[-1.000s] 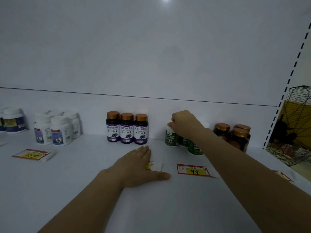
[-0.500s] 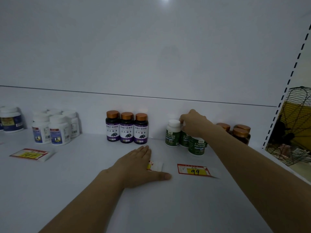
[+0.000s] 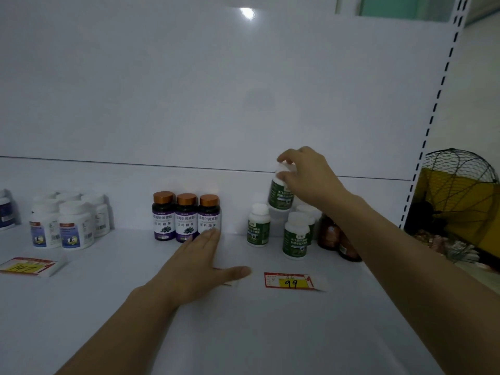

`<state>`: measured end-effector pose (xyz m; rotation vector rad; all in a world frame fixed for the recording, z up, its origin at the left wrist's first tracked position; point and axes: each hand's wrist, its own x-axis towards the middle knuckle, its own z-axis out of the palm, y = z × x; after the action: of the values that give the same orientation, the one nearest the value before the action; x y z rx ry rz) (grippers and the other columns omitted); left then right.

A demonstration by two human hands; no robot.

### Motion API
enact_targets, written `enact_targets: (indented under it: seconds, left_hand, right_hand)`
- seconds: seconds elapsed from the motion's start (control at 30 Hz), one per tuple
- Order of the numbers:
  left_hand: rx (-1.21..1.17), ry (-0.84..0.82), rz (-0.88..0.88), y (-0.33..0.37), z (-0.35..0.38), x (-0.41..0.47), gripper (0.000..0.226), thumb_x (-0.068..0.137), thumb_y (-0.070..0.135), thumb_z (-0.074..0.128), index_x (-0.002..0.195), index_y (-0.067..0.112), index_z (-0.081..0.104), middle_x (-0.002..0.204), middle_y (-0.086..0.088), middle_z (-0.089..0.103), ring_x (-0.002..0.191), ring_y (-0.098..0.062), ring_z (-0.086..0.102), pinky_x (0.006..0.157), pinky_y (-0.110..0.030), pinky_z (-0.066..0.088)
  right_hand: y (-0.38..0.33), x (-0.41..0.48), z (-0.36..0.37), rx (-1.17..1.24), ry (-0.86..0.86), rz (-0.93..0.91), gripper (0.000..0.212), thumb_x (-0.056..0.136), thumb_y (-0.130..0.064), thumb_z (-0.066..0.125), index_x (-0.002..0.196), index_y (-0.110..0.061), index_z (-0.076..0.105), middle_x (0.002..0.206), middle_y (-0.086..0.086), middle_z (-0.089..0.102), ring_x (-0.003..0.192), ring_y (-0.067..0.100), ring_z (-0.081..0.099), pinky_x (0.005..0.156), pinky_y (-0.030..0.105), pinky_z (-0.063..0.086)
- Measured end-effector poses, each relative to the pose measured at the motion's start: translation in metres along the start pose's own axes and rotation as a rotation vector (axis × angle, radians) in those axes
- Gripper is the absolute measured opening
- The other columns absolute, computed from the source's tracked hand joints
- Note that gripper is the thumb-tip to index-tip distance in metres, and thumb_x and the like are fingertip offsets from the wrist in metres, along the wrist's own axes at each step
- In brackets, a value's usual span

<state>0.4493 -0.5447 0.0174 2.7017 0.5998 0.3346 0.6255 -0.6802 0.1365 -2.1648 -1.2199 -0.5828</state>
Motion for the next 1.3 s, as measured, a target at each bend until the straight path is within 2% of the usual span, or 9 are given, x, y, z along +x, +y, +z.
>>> enact_targets:
  seconds: [0.07,0.17,0.27,0.33,0.5,0.6,0.77,0.9,1.3]
  left_hand:
    - [-0.05,0.034,-0.003,0.007,-0.005,-0.003,0.116,0.06,0.086,0.039,0.152,0.022,0.008,0.158,0.006,0.01,0.144,-0.013,0.013,0.118,-0.032,0.014]
    - [-0.167,0.108,0.019,0.025,-0.01,-0.005,0.116,0.054,0.079,0.052,0.15,0.027,0.012,0.156,0.009,0.02,0.139,-0.011,0.026,0.112,-0.031,0.028]
    - [-0.304,0.082,0.083,0.048,-0.009,-0.002,0.107,0.057,0.066,0.069,0.147,0.031,0.021,0.144,0.014,0.039,0.119,-0.001,0.041,0.084,-0.016,0.045]
    - [-0.394,0.029,0.127,0.06,-0.005,0.001,0.092,0.063,0.054,0.076,0.14,0.032,0.032,0.132,0.014,0.05,0.105,0.003,0.045,0.068,-0.006,0.039]
    - [-0.519,-0.01,0.163,0.072,0.006,0.007,0.044,0.069,0.037,0.079,0.103,0.037,0.051,0.105,0.014,0.065,0.094,-0.003,0.064,0.085,-0.022,0.052]
    - [-0.598,-0.002,0.172,0.067,0.009,0.008,0.032,0.072,0.027,0.08,0.092,0.037,0.058,0.098,0.01,0.072,0.089,-0.003,0.068,0.089,-0.028,0.054]
    - [-0.695,-0.049,0.18,0.056,0.011,0.008,0.031,0.072,0.018,0.08,0.093,0.033,0.062,0.09,0.014,0.072,0.085,0.002,0.068,0.076,-0.012,0.052]
    - [-0.722,-0.067,0.176,0.055,0.011,0.009,0.031,0.071,0.017,0.08,0.095,0.029,0.064,0.094,0.011,0.073,0.086,-0.001,0.069,0.079,-0.012,0.052]
    - [-0.762,-0.082,0.186,0.057,0.01,0.008,0.032,0.07,0.019,0.08,0.095,0.029,0.064,0.092,0.011,0.073,0.085,0.0,0.069,0.073,-0.009,0.051]
  right_hand:
    - [-0.006,-0.008,-0.013,0.061,0.037,-0.031,0.03,0.092,-0.026,0.058,0.121,-0.017,0.058,0.118,0.008,0.053,0.107,0.021,0.052,0.082,0.023,0.036]
    - [-0.015,-0.023,-0.025,0.167,0.042,-0.03,0.026,0.09,-0.03,0.061,0.113,-0.018,0.064,0.114,0.004,0.058,0.101,0.017,0.057,0.078,0.02,0.041]
    - [-0.019,-0.04,-0.026,0.247,-0.003,-0.006,0.026,0.088,-0.035,0.064,0.108,-0.019,0.067,0.107,-0.002,0.06,0.089,0.01,0.058,0.066,0.011,0.042]
    - [-0.017,-0.049,-0.02,0.282,-0.022,0.025,0.027,0.087,-0.04,0.063,0.105,-0.021,0.067,0.104,-0.006,0.063,0.086,0.007,0.059,0.07,0.015,0.047]
    - [-0.006,-0.063,-0.001,0.37,0.021,0.125,0.025,0.084,-0.042,0.066,0.095,-0.02,0.071,0.094,-0.01,0.069,0.086,0.007,0.063,0.074,0.018,0.049]
    - [-0.001,-0.068,0.008,0.409,0.024,0.133,0.025,0.083,-0.043,0.066,0.091,-0.021,0.071,0.089,-0.011,0.069,0.084,0.005,0.064,0.075,0.019,0.051]
    - [0.005,-0.071,0.015,0.506,-0.086,0.183,0.03,0.09,-0.046,0.054,0.095,-0.021,0.07,0.089,-0.006,0.071,0.086,0.011,0.065,0.082,0.033,0.053]
    - [0.009,-0.071,0.016,0.592,-0.11,0.219,0.029,0.089,-0.045,0.058,0.093,-0.019,0.071,0.088,-0.003,0.072,0.086,0.017,0.068,0.086,0.044,0.055]
    - [0.008,-0.071,0.017,0.634,-0.1,0.206,0.027,0.087,-0.046,0.059,0.086,-0.021,0.07,0.083,-0.003,0.073,0.083,0.017,0.069,0.086,0.044,0.055]
